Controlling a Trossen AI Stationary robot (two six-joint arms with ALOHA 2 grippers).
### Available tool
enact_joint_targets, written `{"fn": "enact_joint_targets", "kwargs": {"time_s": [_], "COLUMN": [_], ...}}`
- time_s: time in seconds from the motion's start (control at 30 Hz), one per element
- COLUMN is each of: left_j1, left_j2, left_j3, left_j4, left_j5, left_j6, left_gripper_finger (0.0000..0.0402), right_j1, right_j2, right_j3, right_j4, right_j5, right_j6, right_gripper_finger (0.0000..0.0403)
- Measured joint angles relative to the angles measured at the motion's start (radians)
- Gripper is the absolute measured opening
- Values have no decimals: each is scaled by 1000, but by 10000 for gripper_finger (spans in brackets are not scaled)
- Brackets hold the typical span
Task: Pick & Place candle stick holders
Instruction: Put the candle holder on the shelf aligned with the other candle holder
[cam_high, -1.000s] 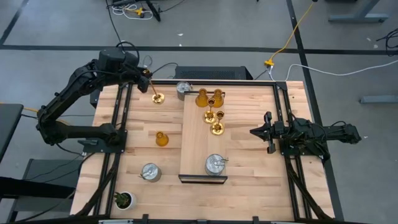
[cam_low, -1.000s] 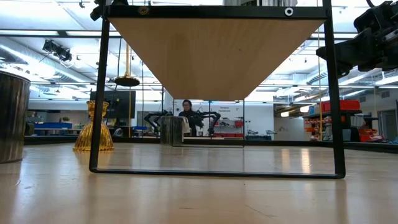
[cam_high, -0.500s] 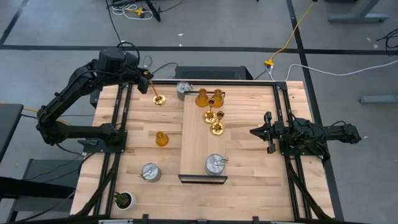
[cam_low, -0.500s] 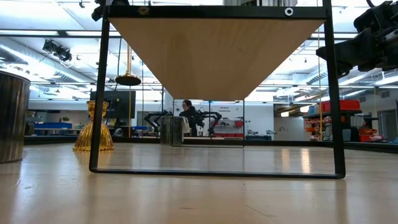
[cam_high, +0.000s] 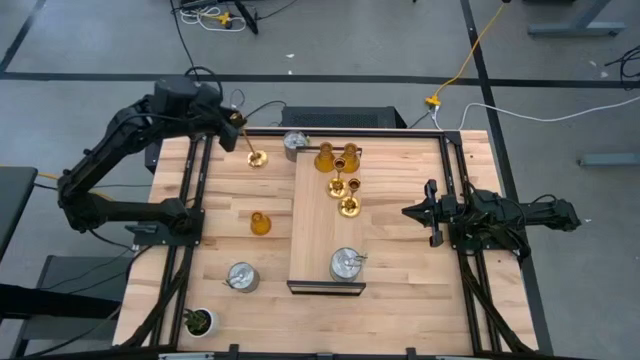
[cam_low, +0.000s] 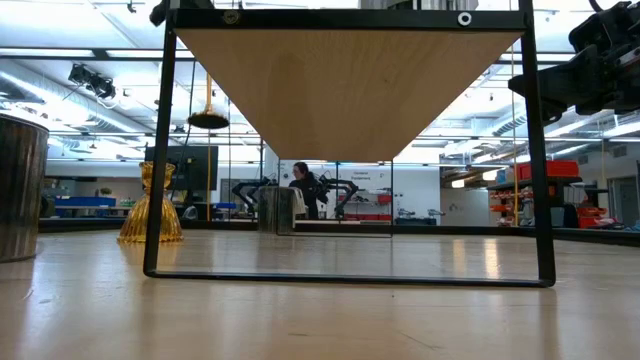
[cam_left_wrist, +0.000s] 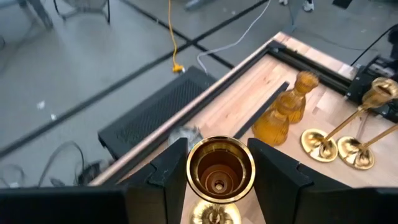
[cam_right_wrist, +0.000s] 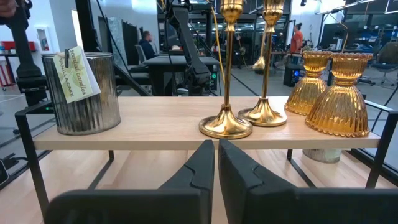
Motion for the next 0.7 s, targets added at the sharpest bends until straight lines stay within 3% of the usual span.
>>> {"fn": "enact_joint_targets", "kwargs": {"time_s": [0.7], "left_j1": [-117], "left_j2": [93], "left_j3": [174], "left_j4": [-3], "left_j5": [46], "left_j6": [78], "left_gripper_finger": [158], "right_j1": [0], "right_j2": [0], "right_j3": [0], "right_j4": [0], "right_j5": [0], "right_j6": [0], "right_gripper_finger": [27]}}
